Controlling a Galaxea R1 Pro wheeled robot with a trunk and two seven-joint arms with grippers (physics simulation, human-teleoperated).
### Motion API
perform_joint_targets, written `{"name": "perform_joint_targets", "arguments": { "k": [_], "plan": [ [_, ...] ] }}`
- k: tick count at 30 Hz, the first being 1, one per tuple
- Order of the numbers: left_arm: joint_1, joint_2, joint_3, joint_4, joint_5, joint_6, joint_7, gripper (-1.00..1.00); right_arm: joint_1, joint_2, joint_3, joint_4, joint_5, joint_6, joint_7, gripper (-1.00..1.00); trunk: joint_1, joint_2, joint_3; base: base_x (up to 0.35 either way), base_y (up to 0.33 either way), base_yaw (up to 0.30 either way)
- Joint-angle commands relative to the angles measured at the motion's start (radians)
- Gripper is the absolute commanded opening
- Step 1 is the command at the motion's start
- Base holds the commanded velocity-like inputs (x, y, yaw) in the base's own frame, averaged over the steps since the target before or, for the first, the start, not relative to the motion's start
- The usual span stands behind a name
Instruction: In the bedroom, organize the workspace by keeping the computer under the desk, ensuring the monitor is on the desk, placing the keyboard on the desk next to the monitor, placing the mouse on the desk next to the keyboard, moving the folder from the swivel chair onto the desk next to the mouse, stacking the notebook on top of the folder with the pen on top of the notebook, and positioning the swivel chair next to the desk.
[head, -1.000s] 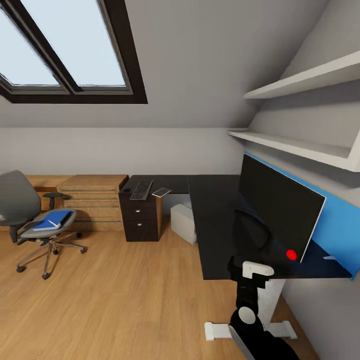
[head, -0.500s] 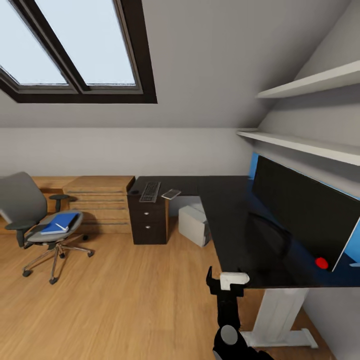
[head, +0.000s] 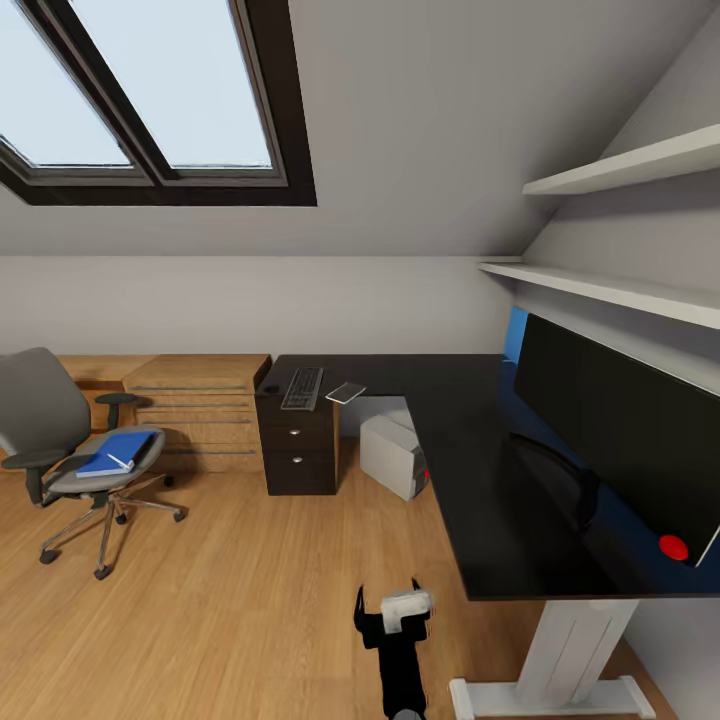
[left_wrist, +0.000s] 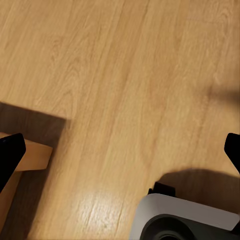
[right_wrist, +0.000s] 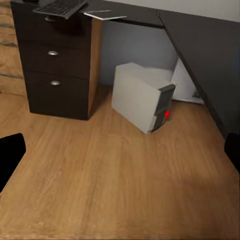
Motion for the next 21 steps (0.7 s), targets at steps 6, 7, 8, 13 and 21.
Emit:
{"name": "perform_joint_targets", "arguments": {
  "k": [6,7,8,13,21],
  "plan": [
    [0.0,0.0,-0.009,-0.003,0.006,-0.002,0.005,1.0,-0.009,0.045,-0.02,0.142,-0.109,-0.023,0.25,1.0,0.0,-0.001,-0.001,0.054,0.042,0.0],
    [0.0,-0.001,-0.009,-0.003,0.006,-0.002,0.005,1.0,-0.009,0.045,-0.022,0.143,-0.124,-0.023,0.259,1.0,0.0,-0.001,-0.001,0.18,0.154,0.0],
    [0.001,-0.001,-0.01,-0.003,0.006,-0.002,0.005,1.0,-0.011,0.045,-0.024,0.147,-0.153,-0.023,0.271,1.0,0.0,-0.001,-0.001,0.203,0.173,0.0],
    [0.0,-0.001,-0.011,-0.003,0.006,-0.003,0.005,1.0,-0.072,0.045,-0.043,0.212,-0.352,0.008,0.291,1.0,0.0,-0.001,-0.001,0.233,0.207,0.0],
    [0.001,0.001,-0.009,-0.003,0.006,-0.006,0.005,1.0,-0.101,0.045,-0.045,0.236,-0.448,-0.068,0.295,1.0,0.0,-0.001,-0.001,0.242,0.24,0.0]
  ]
}}
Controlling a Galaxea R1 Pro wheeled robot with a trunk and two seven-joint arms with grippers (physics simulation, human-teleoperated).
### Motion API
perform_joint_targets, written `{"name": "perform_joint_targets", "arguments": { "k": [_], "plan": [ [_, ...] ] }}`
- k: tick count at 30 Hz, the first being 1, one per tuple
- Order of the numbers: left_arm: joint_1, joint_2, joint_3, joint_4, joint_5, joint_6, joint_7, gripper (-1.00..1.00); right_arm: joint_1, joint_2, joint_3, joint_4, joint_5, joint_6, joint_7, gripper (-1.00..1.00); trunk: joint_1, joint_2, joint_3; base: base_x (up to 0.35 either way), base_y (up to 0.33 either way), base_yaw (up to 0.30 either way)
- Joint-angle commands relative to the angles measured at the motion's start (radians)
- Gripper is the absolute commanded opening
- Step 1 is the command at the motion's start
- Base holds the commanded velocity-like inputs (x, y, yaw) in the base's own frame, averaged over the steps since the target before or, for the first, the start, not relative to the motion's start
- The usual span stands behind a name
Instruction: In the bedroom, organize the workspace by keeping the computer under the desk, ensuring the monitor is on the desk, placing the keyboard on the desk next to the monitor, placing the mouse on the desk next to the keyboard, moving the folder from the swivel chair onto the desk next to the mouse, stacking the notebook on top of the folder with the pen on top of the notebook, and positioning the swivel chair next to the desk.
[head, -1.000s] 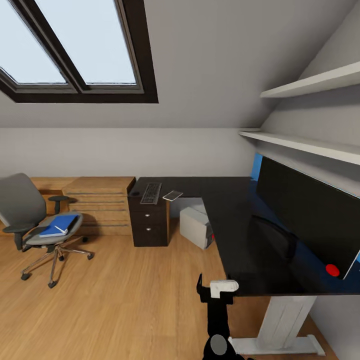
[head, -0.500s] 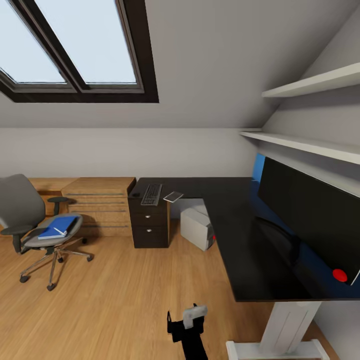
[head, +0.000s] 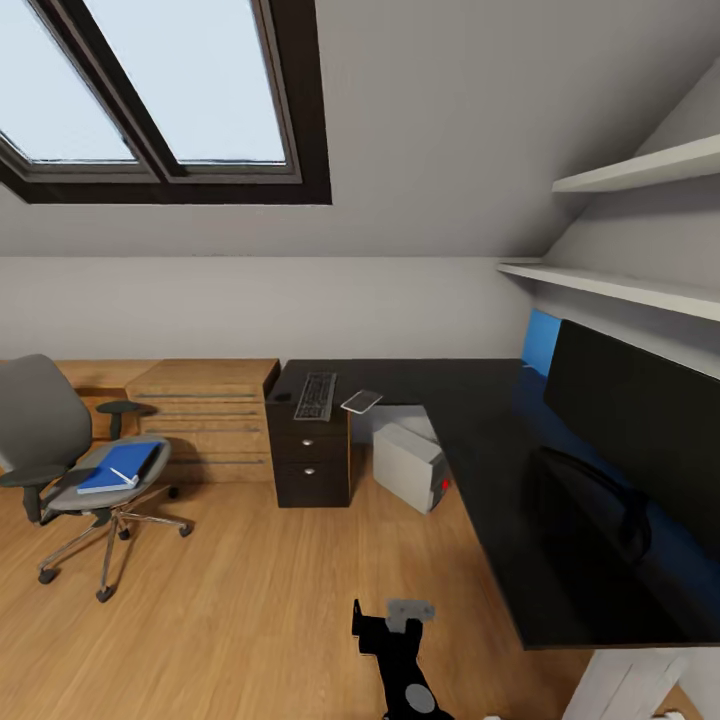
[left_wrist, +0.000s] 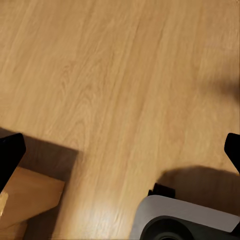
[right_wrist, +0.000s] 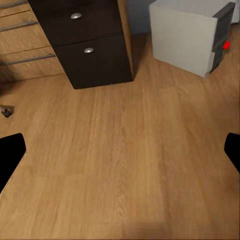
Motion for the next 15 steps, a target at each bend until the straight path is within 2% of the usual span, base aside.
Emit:
{"name": "perform_joint_targets", "arguments": {
  "k": [1,15],
  "plan": [
    [0.001,0.0,-0.008,-0.002,0.006,0.0,0.005,1.0,-0.002,0.0,0.008,0.002,-0.011,-0.011,-0.005,1.0,0.001,-0.001,-0.001,0.242,0.243,0.0],
    [0.0,0.001,-0.008,-0.002,0.006,0.002,0.005,1.0,-0.003,0.0,0.011,-0.003,-0.016,-0.031,-0.004,1.0,0.001,-0.001,-0.001,0.242,0.244,0.001]
  ]
}}
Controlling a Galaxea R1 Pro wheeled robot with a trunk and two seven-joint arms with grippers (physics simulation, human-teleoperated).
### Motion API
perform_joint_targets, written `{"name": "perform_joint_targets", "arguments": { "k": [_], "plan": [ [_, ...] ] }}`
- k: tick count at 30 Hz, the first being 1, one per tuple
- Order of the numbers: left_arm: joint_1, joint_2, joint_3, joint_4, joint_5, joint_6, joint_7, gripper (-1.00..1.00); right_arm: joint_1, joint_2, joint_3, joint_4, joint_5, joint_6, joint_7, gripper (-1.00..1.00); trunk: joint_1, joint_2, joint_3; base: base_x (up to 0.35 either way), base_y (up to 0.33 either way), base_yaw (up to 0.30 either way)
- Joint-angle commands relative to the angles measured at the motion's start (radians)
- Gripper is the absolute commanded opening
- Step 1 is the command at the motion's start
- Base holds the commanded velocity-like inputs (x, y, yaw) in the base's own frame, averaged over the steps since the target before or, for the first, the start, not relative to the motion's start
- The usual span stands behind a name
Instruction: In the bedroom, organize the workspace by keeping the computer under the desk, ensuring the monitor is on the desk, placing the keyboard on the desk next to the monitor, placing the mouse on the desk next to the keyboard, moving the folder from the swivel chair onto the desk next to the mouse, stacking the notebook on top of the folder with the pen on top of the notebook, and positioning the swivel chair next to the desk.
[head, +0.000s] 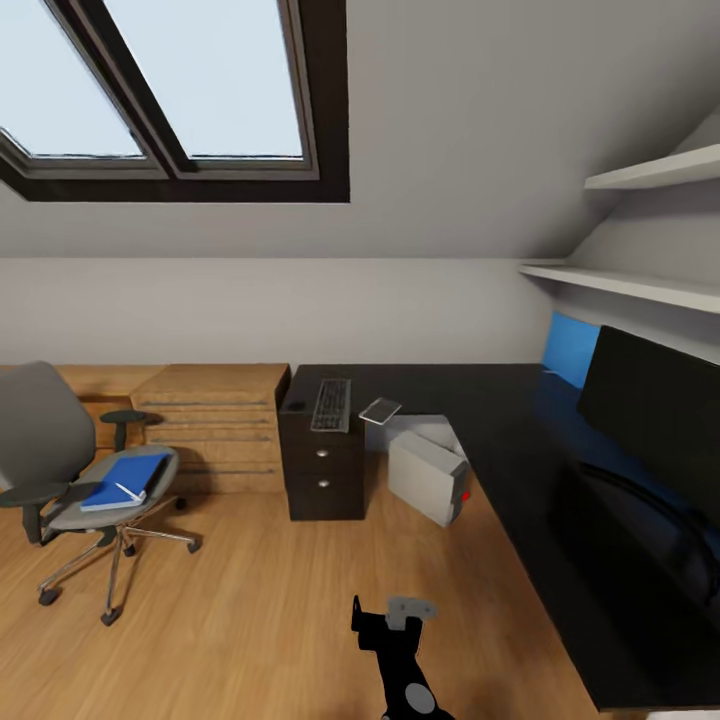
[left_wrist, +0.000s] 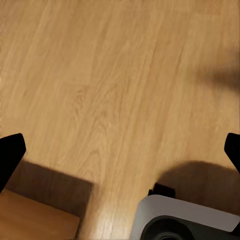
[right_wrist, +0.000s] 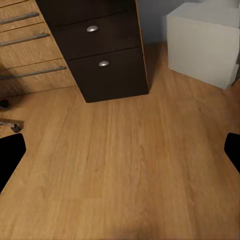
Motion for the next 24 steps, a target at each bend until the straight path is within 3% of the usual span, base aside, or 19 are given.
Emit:
{"name": "perform_joint_targets", "arguments": {
  "k": [1,13,24],
  "plan": [
    [0.001,0.0,-0.008,-0.002,0.006,0.0,0.005,1.0,-0.002,0.0,0.008,0.001,-0.01,-0.007,-0.006,1.0,0.001,-0.001,-0.001,0.243,0.244,0.032],
    [0.001,0.0,-0.008,-0.002,0.006,-0.001,0.005,1.0,-0.002,0.0,0.007,0.001,-0.01,-0.008,-0.006,1.0,0.001,-0.001,0.003,0.254,0.233,0.195],
    [0.001,0.0,-0.008,-0.002,0.005,-0.001,0.005,1.0,-0.002,0.0,0.007,0.002,-0.009,-0.009,-0.006,1.0,0.001,-0.001,0.003,0.318,0.052,0.027]
  ]
}}
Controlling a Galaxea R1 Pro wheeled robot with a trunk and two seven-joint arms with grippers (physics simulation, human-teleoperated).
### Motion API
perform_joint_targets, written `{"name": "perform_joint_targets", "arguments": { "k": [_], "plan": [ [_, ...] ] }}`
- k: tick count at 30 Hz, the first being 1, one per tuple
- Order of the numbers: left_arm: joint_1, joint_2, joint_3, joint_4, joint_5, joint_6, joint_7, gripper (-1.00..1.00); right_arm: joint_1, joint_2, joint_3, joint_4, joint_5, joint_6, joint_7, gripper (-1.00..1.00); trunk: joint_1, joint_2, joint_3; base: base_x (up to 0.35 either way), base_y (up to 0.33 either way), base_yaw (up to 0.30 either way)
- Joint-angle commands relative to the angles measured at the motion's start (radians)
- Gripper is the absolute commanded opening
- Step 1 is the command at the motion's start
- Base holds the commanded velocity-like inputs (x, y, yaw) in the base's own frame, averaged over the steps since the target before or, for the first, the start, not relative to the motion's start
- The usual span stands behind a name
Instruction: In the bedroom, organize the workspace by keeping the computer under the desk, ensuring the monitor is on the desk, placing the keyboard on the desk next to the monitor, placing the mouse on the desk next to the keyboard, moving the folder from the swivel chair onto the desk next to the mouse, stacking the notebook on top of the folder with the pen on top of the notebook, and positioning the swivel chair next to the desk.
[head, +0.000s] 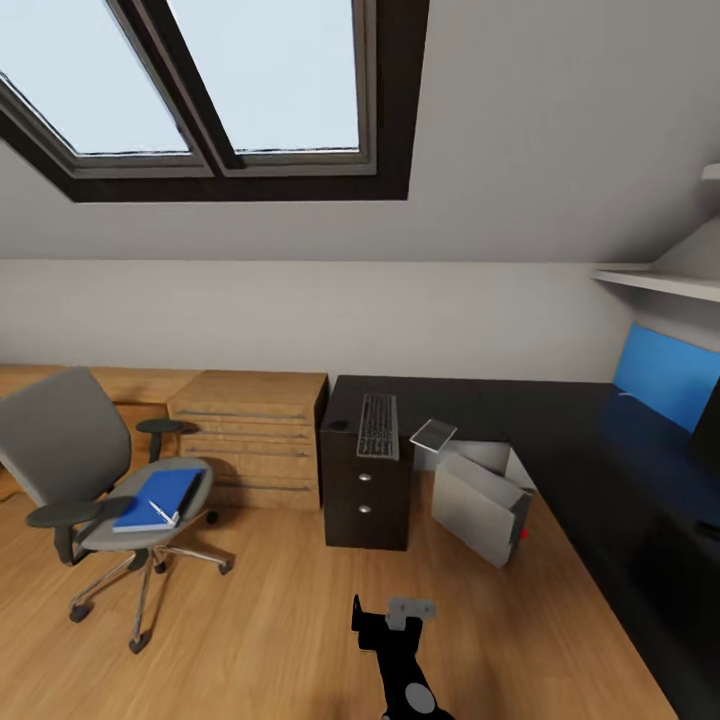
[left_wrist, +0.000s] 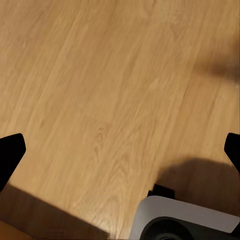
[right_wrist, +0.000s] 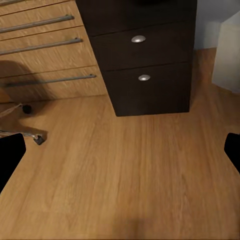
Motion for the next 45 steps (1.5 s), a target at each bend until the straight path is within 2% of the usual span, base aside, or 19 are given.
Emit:
{"name": "perform_joint_targets", "arguments": {
  "k": [1,15,17,21,23,24,26,28,31,32,33,34,36,37,39,40,42,43,45],
  "plan": [
    [0.001,0.0,-0.008,-0.002,0.006,-0.001,0.005,1.0,-0.002,0.0,0.008,0.001,-0.01,-0.007,-0.005,1.0,0.001,-0.001,-0.001,0.326,0.004,0.002],
    [0.001,-0.002,-0.01,-0.006,0.006,-0.004,0.008,1.0,-0.002,0.0,0.009,-0.001,-0.01,-0.007,-0.007,1.0,0.001,-0.001,-0.001,0.327,0.001,0.0],
    [0.0,-0.004,-0.011,-0.025,0.005,-0.006,0.009,1.0,-0.002,0.0,0.009,-0.008,-0.009,-0.007,-0.006,1.0,0.001,-0.001,-0.001,0.327,0.0,0.0],
    [0.0,0.0,-0.011,-0.152,0.006,0.015,0.006,1.0,-0.002,0.0,0.003,-0.066,-0.011,-0.001,-0.013,1.0,0.001,-0.001,-0.001,0.327,0.0,0.0],
    [0.001,0.001,-0.011,-0.225,0.005,0.073,0.006,1.0,-0.002,0.0,-0.009,-0.107,-0.017,0.008,-0.017,1.0,0.001,-0.001,-0.001,0.327,0.0,0.0],
    [0.0,0.002,-0.01,-0.284,0.004,0.137,0.007,1.0,-0.003,0.0,-0.029,-0.136,-0.021,0.018,-0.025,1.0,0.001,-0.001,-0.001,0.327,0.0,0.0],
    [0.001,0.004,-0.007,-0.482,0.005,0.373,0.006,1.0,-0.006,0.0,-0.117,-0.218,-0.028,0.045,-0.042,1.0,0.001,-0.001,-0.001,0.327,0.007,0.0],
    [0.001,0.004,-0.006,-0.58,0.006,0.494,0.006,1.0,-0.007,0.0,-0.159,-0.256,-0.03,0.053,-0.044,1.0,0.001,-0.001,-0.001,0.327,0.031,0.0],
    [-0.001,-0.001,-0.006,-0.892,0.007,0.842,0.008,1.0,-0.009,0.0,-0.275,-0.368,-0.034,0.077,-0.046,1.0,0.001,-0.001,-0.001,0.327,0.06,0.0],
    [-0.002,-0.002,-0.006,-0.938,0.008,0.887,0.009,1.0,-0.009,0.0,-0.29,-0.383,-0.035,0.079,-0.046,1.0,0.001,-0.001,-0.001,0.327,0.07,0.0],
    [-0.007,-0.005,-0.006,-1.019,0.008,0.962,0.01,1.0,-0.009,0.0,-0.313,-0.409,-0.042,0.082,-0.045,1.0,0.001,-0.001,-0.001,0.327,0.073,0.0],
    [-0.01,-0.008,-0.006,-1.052,0.008,0.991,0.01,1.0,-0.009,0.0,-0.321,-0.421,-0.048,0.083,-0.045,1.0,0.001,-0.001,-0.001,0.327,0.074,0.0],
    [-0.024,-0.023,-0.006,-1.139,0.009,1.064,0.009,1.0,-0.007,0.0,-0.341,-0.452,-0.088,0.086,-0.045,1.0,0.001,-0.001,-0.001,0.327,0.077,0.0],
    [-0.027,-0.028,-0.006,-1.151,0.009,1.075,0.009,1.0,-0.006,0.0,-0.343,-0.456,-0.101,0.087,-0.045,1.0,0.001,-0.001,-0.001,0.327,0.079,0.0],
    [-0.039,-0.041,-0.006,-1.182,0.009,1.099,0.006,1.0,-0.005,0.0,-0.348,-0.462,-0.153,0.088,-0.045,1.0,0.001,-0.001,-0.001,0.327,0.099,0.0],
    [-0.048,-0.051,-0.009,-1.165,0.008,1.11,0.006,1.0,-0.001,0.0,-0.352,-0.467,-0.295,0.1,-0.045,1.0,0.001,-0.001,-0.001,0.144,0.074,0.0],
    [-0.048,-0.051,-0.009,-1.148,0.007,1.11,0.005,1.0,0.0,0.0,-0.352,-0.468,-0.344,0.106,-0.045,1.0,0.001,-0.001,-0.001,0.104,0.053,0.0],
    [-0.049,-0.05,-0.008,-1.136,0.007,1.108,0.005,1.0,0.003,0.0,-0.353,-0.471,-0.419,0.112,-0.045,1.0,0.001,-0.001,-0.001,0.047,0.024,0.0],
    [-0.049,-0.05,-0.008,-1.139,0.007,1.106,0.005,1.0,0.008,0.0,-0.352,-0.475,-0.461,0.114,-0.044,1.0,0.001,-0.001,-0.001,0.034,0.017,0.0]
  ]
}}
